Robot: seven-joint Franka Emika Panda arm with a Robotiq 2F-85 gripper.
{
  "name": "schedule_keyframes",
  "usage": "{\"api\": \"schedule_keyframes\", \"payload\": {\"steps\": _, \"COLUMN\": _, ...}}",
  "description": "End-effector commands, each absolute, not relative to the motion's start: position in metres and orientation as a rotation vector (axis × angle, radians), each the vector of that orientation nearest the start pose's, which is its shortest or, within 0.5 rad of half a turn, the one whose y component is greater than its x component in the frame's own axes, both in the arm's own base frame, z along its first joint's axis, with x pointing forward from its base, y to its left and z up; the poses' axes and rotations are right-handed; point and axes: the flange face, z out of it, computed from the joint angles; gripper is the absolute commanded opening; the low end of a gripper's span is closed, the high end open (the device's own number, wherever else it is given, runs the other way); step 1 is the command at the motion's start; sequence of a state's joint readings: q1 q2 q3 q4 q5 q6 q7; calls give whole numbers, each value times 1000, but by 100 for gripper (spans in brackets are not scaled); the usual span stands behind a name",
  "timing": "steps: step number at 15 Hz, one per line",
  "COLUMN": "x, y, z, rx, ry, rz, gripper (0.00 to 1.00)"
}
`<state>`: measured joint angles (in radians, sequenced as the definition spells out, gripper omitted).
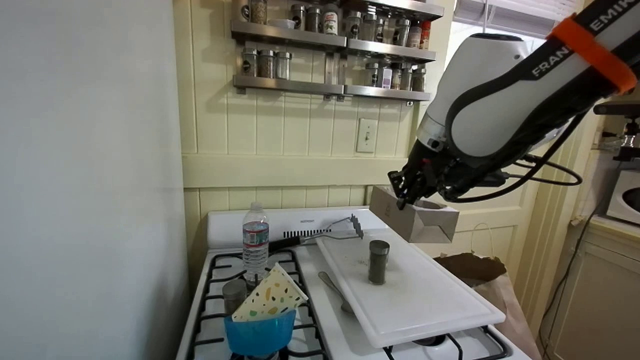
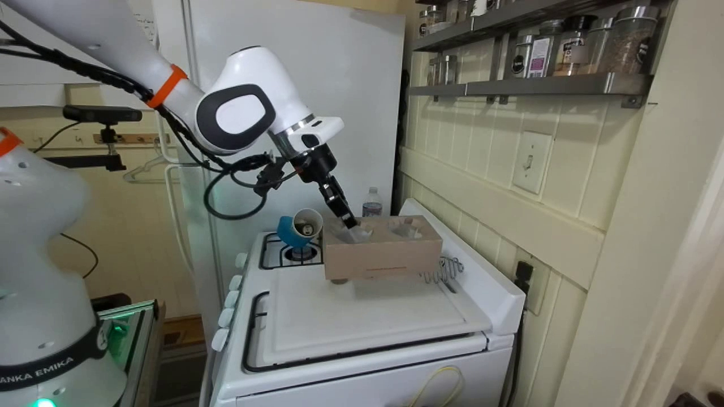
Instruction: Place the cup holder on the right side of the chopping board
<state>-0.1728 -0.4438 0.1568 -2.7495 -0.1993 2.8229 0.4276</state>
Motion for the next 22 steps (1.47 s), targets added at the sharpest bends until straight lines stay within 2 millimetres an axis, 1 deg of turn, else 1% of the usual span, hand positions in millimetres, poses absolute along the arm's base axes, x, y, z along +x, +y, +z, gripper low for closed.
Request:
{"api": "schedule_keyframes", "payload": {"steps": 1, "x": 417, "y": -10, "z": 382, "rx": -3051, "ry": 397, "rz": -816, "gripper": 4}}
{"api": "schedule_keyframes", "payload": {"steps": 5, "x": 418, "y": -17, "z": 360, "rx": -3096, "ry": 379, "rz": -732, "gripper": 4}}
{"api": "schedule_keyframes", "payload": {"steps": 10, "x": 417, "y": -31, "z": 350, "rx": -3149, "ry": 408, "rz": -701, "gripper": 4}}
{"api": "schedule_keyframes", "payload": {"steps": 13, "x": 418, "y": -26, "z": 345, "rx": -3157, "ry": 382, "rz": -688, "gripper": 4}}
{"api": "schedule_keyframes", "payload": {"steps": 19, "x": 425, "y": -12, "z": 342, "rx": -3166, "ry": 358, "rz": -668, "gripper": 4}}
{"api": "schedule_keyframes", "payload": {"steps": 20, "x": 426, "y": -10, "z": 341, "rx": -3162, "ry": 350, "rz": -662, "gripper": 41}}
{"api": "schedule_keyframes", "payload": {"steps": 21, "x": 426, "y": -10, "z": 339, "rx": -3161, "ry": 350, "rz": -657, "gripper": 41}}
{"api": "schedule_keyframes", "payload": {"steps": 22, "x": 427, "y": -10, "z": 338, "rx": -3159, "ry": 354, "rz": -651, "gripper": 49}}
